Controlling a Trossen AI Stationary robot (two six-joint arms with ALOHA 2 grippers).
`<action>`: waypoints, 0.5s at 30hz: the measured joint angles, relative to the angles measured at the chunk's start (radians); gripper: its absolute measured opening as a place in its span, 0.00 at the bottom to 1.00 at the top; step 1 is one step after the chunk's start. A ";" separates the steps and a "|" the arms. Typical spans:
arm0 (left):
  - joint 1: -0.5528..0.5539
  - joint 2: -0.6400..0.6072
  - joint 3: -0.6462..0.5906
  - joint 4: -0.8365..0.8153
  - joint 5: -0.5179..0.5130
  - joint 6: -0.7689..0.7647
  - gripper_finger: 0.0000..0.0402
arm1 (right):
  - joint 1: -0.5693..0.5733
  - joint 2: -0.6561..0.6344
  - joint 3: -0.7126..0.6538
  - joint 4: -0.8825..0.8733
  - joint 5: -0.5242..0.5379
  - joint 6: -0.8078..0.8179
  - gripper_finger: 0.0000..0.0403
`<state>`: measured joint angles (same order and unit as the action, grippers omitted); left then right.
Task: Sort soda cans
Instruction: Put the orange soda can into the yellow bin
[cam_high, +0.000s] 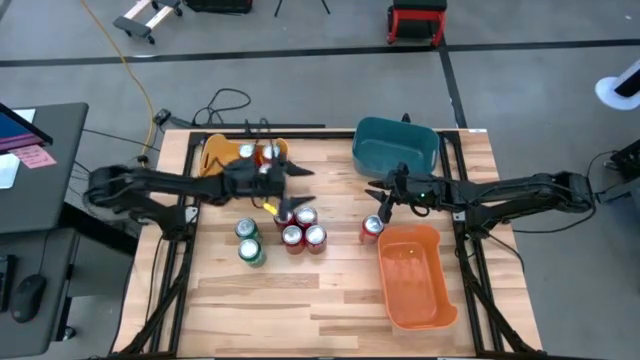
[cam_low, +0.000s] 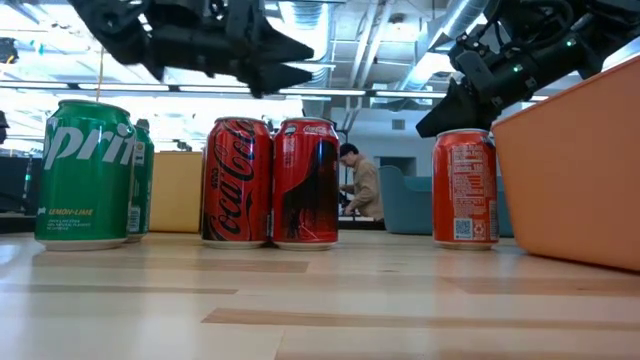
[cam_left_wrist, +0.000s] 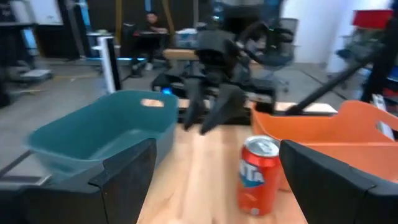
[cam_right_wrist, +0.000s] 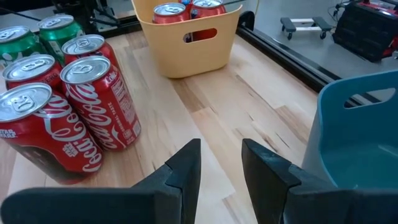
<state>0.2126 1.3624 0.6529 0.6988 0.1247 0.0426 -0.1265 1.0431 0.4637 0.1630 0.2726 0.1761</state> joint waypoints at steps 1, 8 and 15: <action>-0.006 0.036 0.012 0.016 0.010 0.001 0.83 | 0.000 0.000 0.000 -0.002 0.000 0.000 0.34; -0.029 0.275 0.205 -0.017 0.047 -0.007 0.83 | 0.000 0.000 0.000 -0.049 0.000 0.015 0.34; -0.056 0.455 0.437 -0.167 0.075 0.050 0.83 | 0.000 0.000 0.000 -0.156 0.037 0.036 0.34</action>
<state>0.1566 1.8173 1.0897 0.5322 0.1992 0.0930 -0.1261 1.0431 0.4637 0.0070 0.3093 0.2124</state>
